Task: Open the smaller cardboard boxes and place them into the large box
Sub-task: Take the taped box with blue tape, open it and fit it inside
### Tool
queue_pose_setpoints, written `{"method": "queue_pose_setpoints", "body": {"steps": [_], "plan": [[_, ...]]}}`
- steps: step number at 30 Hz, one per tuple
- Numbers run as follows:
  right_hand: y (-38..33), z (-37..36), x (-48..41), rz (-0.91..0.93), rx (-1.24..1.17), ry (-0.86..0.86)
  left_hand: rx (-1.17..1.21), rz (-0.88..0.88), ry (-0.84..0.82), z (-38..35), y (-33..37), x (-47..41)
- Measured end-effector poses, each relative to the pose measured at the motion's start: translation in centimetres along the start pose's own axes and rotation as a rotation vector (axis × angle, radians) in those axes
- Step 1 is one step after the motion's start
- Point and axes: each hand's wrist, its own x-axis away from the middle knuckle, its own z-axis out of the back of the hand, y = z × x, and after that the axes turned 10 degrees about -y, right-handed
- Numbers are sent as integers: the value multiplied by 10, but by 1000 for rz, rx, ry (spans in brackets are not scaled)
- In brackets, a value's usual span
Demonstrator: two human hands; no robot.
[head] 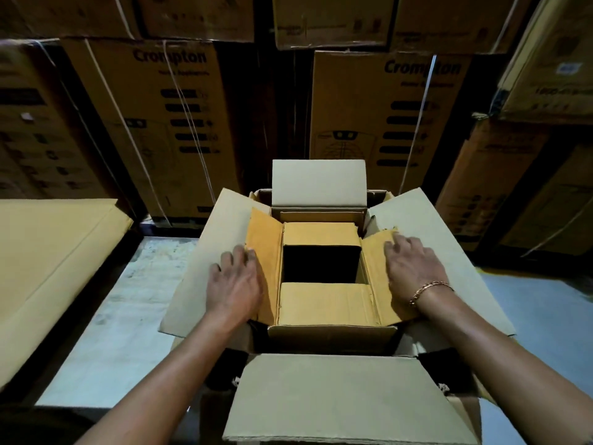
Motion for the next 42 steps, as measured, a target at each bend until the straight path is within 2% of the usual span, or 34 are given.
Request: {"method": "queue_pose_setpoints", "body": {"steps": [2, 4, 7, 9, 12, 14, 15, 18, 21, 23, 28, 33, 42], "plan": [[-15, 2, 0, 148, 115, 6, -107, -46, -22, -1, 3, -4], [-30, 2, -3, 256, 124, -151, -101, -51, -41, -1, 6, -7], [-41, -7, -6, 252, -24, -385, -74, -35, -48, -4, 7, -5], [-37, -9, -5, 221, -227, -372, -77, -28, -53, -5, 8, -2], [-21, 10, 5, 156, -771, -334, -88, -23, -74, 3, 11, -4], [-6, 25, 13, 162, -995, -458, -102, -44, -98, 12, 13, -5], [0, 28, 19, 179, -1020, -521, -84, -60, -106, 16, 15, -4], [7, 21, 36, 261, -876, -593, 7, -90, -225, 23, 24, 9], [-1, 6, 46, 327, -512, -523, 60, -110, -439, 22, 32, 24], [-8, -8, 53, 296, -341, -464, 94, -116, -488, 17, 32, 31], [-32, -40, 72, 243, -224, -320, 20, -146, -348, -14, 39, 46], [-35, -50, 72, 233, -186, -284, -23, -177, -246, -27, 40, 48], [-37, -34, 65, 214, -142, -325, -65, -177, -249, -19, 40, 42]]}}
